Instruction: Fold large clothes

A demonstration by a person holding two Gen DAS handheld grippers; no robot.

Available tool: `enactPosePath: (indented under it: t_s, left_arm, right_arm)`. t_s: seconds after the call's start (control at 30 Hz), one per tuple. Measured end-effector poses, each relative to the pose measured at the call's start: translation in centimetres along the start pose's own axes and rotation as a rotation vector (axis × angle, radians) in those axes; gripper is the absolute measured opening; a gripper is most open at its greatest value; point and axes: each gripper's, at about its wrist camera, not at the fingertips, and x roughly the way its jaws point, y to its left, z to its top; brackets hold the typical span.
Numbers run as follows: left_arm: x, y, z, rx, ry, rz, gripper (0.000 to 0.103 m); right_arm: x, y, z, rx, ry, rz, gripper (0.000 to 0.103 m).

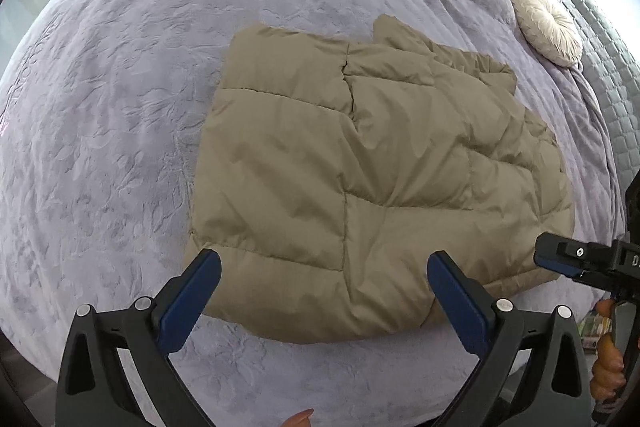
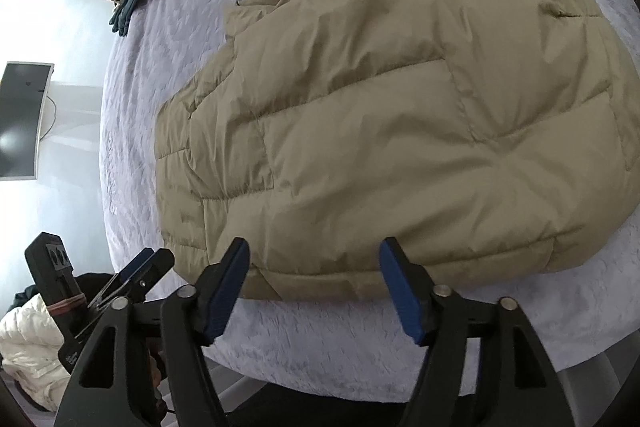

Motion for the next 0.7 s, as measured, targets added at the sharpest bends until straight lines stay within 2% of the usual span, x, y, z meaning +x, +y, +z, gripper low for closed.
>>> enactPosePath:
  t_s: [0.03,0.17,0.27,0.33,0.43,0.5,0.6,0.7]
  left_arm:
    - [0.1,0.1,0.1,0.006,0.002,-0.001,0.103]
    - [0.0,1.2,0.8,0.013,-0.016,-0.001,0.103]
    - [-0.1,3.4,2.0,-0.022,-0.061,-0.001,0.103]
    - [0.2,4.8,2.7,-0.036,-0.072,-0.012,0.103]
    - [1.1,7.2,3.8,-0.047,-0.074,-0.042,0.103]
    - [2.4,8.7,4.5,-0.055,-0.042,-0.119,0.103]
    - [5.2,10.8,5.5,-0.084,0.038,-0.283,0.103]
    - [8.3,11.4,6.2,-0.103,0.115,-0.420,0.103]
  right_arm:
    - [0.0,0.0,0.0,0.002,-0.003,-0.002,0.080]
    - [0.0,0.1,-0.2,0.008,-0.021,-0.024,0.080]
    - [-0.5,0.3,-0.6,-0.007,-0.089,-0.071,0.082]
    - [-0.5,0.5,-0.7,-0.022,-0.102,-0.093,0.083]
    - [-0.2,0.5,-0.8,-0.022,-0.084,-0.104,0.093]
    - [-0.1,0.6,-0.9,-0.028,-0.069,-0.111,0.093]
    - [0.1,0.7,-1.1,-0.034,-0.047,-0.118,0.093]
    - [0.3,0.8,-1.5,-0.031,-0.036,-0.131,0.093]
